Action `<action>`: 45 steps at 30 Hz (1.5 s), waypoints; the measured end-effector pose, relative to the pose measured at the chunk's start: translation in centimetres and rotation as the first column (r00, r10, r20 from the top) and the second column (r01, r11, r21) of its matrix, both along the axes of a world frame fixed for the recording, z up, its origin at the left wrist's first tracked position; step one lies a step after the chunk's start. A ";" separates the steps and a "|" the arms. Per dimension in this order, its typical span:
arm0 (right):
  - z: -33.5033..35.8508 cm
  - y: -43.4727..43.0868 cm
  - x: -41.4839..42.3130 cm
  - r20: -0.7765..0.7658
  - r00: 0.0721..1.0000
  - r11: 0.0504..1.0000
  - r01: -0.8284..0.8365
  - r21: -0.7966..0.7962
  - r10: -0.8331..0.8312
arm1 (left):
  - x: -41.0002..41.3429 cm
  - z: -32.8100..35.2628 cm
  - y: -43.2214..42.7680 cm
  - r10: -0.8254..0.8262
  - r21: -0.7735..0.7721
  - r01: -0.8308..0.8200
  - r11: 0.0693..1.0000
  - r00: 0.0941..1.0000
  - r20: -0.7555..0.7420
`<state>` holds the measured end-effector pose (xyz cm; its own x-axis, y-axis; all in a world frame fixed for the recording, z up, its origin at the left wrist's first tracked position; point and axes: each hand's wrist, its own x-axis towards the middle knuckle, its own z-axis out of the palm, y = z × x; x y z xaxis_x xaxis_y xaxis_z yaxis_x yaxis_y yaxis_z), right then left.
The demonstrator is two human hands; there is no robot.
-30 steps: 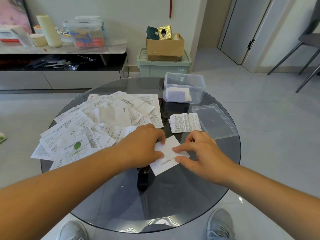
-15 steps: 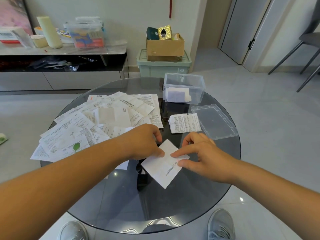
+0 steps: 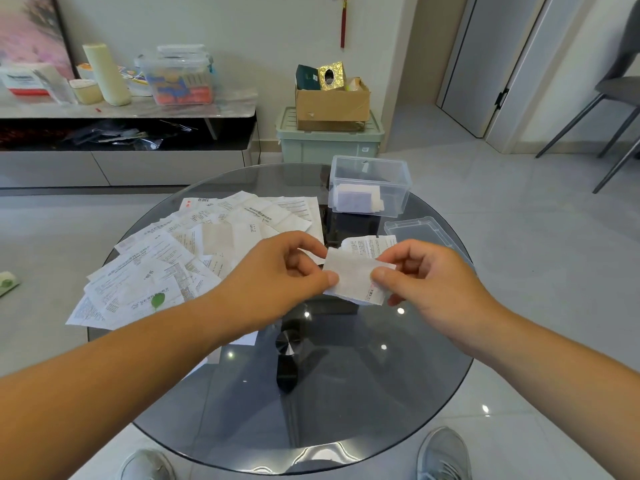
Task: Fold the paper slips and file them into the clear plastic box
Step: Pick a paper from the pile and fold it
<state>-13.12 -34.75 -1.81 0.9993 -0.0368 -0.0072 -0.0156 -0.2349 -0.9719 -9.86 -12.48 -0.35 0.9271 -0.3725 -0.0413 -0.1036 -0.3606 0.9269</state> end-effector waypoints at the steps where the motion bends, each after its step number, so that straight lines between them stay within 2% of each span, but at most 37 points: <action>1: -0.1 0.2 -0.2 0.009 1.000 0.999 -0.009 -0.031 0.009 | -0.2 -0.4 0.1 -0.016 0.032 0.015 0.999 1.000 0.023; 5: -2.4 0.8 -0.7 0.002 0.996 0.948 -0.080 -0.307 0.085 | -0.8 -2.0 0.7 -0.122 0.274 0.081 0.958 0.983 0.135; 9: -3.8 1.0 -1.1 0.020 0.975 0.791 -0.169 -0.589 0.223 | -1.2 -3.0 0.8 -0.284 0.605 0.073 0.793 0.922 0.261; 11: -4.2 1.3 -1.1 0.038 0.958 0.726 -0.189 -0.661 0.284 | -1.2 -3.3 0.7 -0.345 0.667 0.071 0.741 0.894 0.288; 16: -4.8 1.7 -1.2 0.022 0.957 0.673 -0.187 -0.715 0.289 | -1.0 -3.7 0.6 -0.392 0.663 0.156 0.732 0.892 0.223; 20: -4.9 1.9 -0.9 0.012 0.975 0.686 -0.148 -0.712 0.223 | -0.8 -4.1 0.1 -0.348 0.651 0.162 0.742 0.922 0.167; 28: -3.8 0.0 -1.1 -0.138 0.956 0.672 -0.280 -0.686 0.257 | -0.1 -3.2 0.3 -0.344 0.646 0.244 0.723 0.938 0.030; 32: -3.1 -0.2 -0.4 -0.215 0.935 0.657 -0.351 -0.667 0.281 | 0.3 -2.5 0.4 -0.313 0.606 0.261 0.751 0.949 -0.020; 37: -2.2 -0.5 0.8 -0.246 0.921 0.691 -0.388 -0.610 0.300 | 0.1 -2.5 -0.8 -0.282 0.666 0.172 0.726 0.958 0.059; 42: -2.2 -0.1 1.2 -0.255 0.920 0.573 -0.387 -0.722 0.300 | 0.6 -2.2 -1.8 -0.274 0.712 0.177 0.679 0.961 0.022; 45: -1.8 0.3 1.6 -0.270 0.912 0.552 -0.403 -0.731 0.308 | 1.1 -2.1 -1.9 -0.279 0.705 0.210 0.677 0.960 -0.019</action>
